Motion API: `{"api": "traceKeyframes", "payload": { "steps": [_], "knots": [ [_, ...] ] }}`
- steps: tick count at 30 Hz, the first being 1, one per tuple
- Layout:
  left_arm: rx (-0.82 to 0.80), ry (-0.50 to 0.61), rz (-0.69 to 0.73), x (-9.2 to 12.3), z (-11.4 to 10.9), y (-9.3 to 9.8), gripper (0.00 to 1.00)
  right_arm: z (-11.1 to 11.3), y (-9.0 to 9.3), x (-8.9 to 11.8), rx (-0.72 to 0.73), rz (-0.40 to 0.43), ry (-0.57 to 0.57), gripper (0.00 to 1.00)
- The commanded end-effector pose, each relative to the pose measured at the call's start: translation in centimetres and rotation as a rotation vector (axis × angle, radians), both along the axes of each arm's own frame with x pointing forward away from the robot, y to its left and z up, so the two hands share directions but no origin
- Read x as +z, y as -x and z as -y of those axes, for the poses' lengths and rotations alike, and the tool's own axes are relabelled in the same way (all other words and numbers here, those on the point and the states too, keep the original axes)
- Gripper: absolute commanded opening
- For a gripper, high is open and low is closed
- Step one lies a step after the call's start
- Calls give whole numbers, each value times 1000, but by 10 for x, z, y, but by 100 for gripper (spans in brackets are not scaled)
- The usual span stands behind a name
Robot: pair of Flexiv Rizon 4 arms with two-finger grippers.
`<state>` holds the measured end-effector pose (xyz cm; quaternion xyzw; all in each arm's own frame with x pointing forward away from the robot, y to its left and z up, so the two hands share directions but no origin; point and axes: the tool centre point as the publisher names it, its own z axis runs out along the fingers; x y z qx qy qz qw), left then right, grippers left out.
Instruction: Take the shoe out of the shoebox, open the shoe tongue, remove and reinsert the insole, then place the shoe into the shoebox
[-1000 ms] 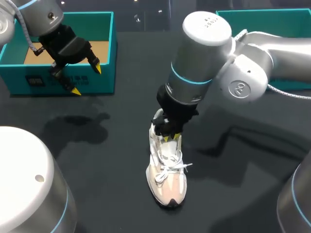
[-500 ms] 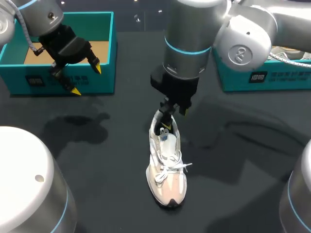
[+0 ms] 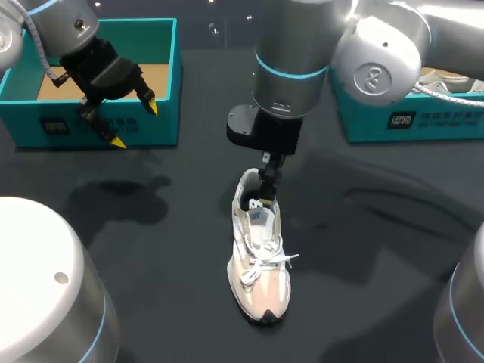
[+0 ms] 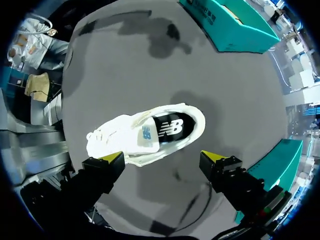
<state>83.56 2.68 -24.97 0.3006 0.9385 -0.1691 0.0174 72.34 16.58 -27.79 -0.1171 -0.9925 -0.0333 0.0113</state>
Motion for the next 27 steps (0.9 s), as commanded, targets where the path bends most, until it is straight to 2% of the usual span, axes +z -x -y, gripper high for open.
{"api": "traceKeyframes", "payload": {
  "steps": [1, 9, 16, 27],
  "knots": [
    [0, -1, 1, 0, -1, 1, 100, -17, -3, 5, 50, 41, 57, 100],
    [0, -1, 1, 0, -1, 1, 100, -22, -27, -7, 100, 62, 34, 100],
    [0, -1, 1, 0, -1, 1, 100, -22, -48, -31, 199, 80, 10, 100],
    [0, -1, 1, 0, -1, 1, 100, -29, -66, -59, 222, 74, 3, 100]
  ]
}}
